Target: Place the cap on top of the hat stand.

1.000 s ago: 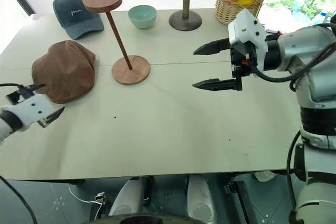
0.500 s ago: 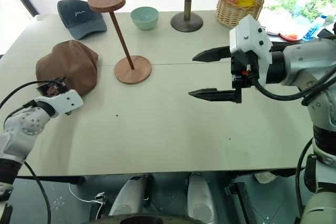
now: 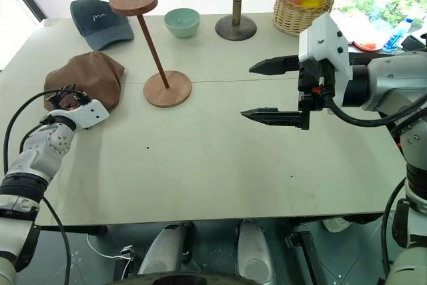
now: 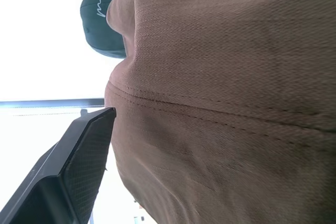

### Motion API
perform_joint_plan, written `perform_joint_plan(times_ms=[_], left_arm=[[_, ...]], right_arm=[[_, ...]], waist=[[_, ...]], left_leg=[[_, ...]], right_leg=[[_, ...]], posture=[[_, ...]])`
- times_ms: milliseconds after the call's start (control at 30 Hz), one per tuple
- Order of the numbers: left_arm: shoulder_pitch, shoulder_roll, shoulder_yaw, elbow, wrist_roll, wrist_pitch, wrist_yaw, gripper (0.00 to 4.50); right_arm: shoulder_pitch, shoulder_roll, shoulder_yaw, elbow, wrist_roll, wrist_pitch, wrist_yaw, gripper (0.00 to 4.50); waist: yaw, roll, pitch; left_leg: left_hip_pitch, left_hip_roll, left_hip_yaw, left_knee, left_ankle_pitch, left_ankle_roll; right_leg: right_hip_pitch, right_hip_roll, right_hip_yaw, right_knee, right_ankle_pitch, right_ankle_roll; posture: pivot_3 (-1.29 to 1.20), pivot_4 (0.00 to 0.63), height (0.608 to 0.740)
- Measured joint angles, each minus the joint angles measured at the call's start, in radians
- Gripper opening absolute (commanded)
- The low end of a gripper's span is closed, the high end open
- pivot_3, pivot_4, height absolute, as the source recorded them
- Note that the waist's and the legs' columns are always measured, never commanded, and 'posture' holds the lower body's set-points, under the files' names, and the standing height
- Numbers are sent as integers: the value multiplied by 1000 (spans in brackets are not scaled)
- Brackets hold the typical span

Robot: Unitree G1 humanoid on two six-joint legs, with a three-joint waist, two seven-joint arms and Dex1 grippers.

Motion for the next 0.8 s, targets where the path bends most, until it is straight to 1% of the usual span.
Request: perform_joint_plan(times_ms=[33,233,267,367,500,633,733,800], left_arm=[[-3,0,-4,11,-1,-5,0,3651],[-13,5,-6,34,-10,-35,7,448],[-17,11,-3,32,-11,-39,13,48],[-32,41,5,26,-19,-53,18,48],[-89,89,18,-3,-35,-74,17,48],[-280,133,85,-93,-100,-108,-17,48],[-439,137,100,-152,-126,-136,-36,48],[-535,120,99,-162,-139,-146,-60,48]], right_arm=[[0,0,0,0,2,-1,-3,4500],[1,-3,0,0,7,-6,-18,4500],[1,-5,0,0,7,-7,-18,4500],[-1,-9,-2,4,7,-11,-27,4500],[-47,-28,-7,98,-19,-26,-49,4500],[-129,-41,-30,194,-42,-56,-69,4500],[-169,-41,-37,231,-42,-57,-78,4500],[-179,-42,-42,245,-42,-57,-82,4500]], waist=[[0,0,0],[1,0,0],[2,0,0],[1,-1,0],[2,-3,1],[10,-4,2],[14,-4,2],[15,-4,2]], left_leg=[[0,0,0,0,0,0],[-1,0,0,0,0,0],[-1,0,0,0,0,0],[-1,0,0,0,0,0],[-2,0,0,1,0,0],[-4,0,0,1,0,0],[-4,0,2,0,0,0],[-4,0,2,0,0,0]], right_leg=[[0,0,0,0,0,0],[0,0,0,0,0,0],[0,0,0,0,0,0],[0,0,0,0,0,0],[-1,0,0,0,0,0],[-2,0,0,-2,1,1],[-2,0,1,-3,1,2],[-2,0,0,-2,1,3]], posture=[[0,150,740],[0,150,740],[0,150,740],[0,150,740],[0,150,740],[0,150,740],[0,150,740],[0,150,740]])
